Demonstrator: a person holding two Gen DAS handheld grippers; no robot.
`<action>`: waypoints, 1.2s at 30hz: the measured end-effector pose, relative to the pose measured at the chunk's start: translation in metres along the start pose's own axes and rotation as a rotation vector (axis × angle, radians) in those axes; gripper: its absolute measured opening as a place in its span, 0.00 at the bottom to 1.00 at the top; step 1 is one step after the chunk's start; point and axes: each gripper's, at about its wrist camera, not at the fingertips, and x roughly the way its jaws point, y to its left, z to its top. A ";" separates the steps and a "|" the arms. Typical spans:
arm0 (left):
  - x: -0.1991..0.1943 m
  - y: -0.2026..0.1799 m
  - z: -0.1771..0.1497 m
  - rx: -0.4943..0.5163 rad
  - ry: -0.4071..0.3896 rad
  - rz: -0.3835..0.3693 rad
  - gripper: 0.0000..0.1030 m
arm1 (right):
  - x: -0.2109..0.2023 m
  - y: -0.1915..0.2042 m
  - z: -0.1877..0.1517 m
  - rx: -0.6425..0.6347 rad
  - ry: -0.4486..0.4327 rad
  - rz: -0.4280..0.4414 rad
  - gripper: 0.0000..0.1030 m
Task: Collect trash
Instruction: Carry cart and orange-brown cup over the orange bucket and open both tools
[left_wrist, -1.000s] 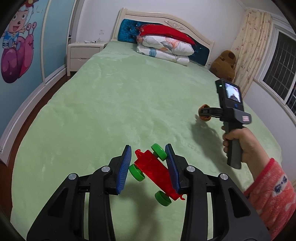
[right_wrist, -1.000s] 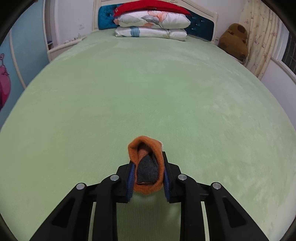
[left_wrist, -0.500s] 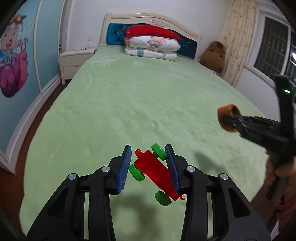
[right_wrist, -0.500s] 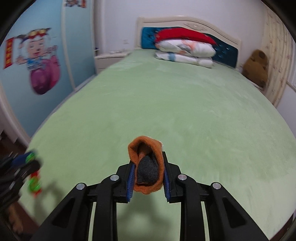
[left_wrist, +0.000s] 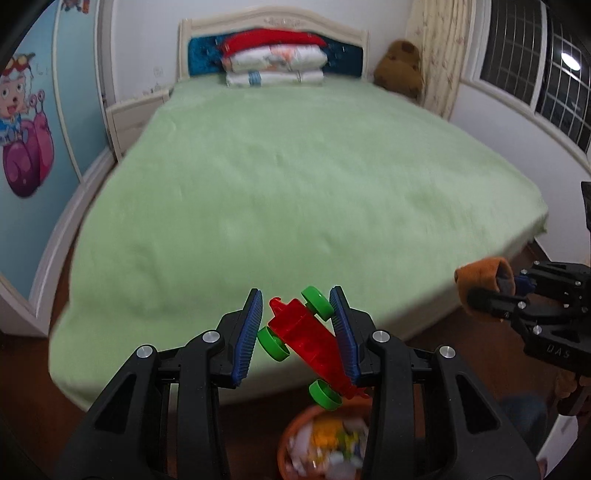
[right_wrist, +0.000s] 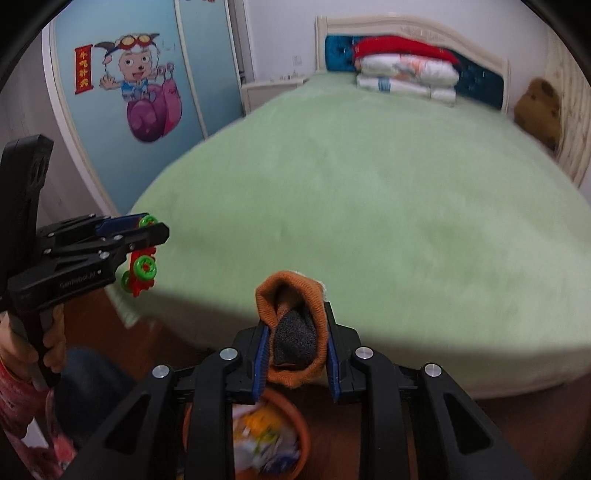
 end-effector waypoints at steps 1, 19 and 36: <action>0.003 -0.002 -0.010 0.001 0.022 -0.003 0.37 | 0.001 0.004 -0.015 0.002 0.021 0.007 0.24; 0.116 -0.025 -0.174 -0.030 0.514 -0.088 0.32 | 0.128 0.025 -0.163 0.161 0.482 0.095 0.24; 0.143 -0.013 -0.196 -0.054 0.583 0.019 0.78 | 0.152 0.020 -0.175 0.194 0.526 0.052 0.68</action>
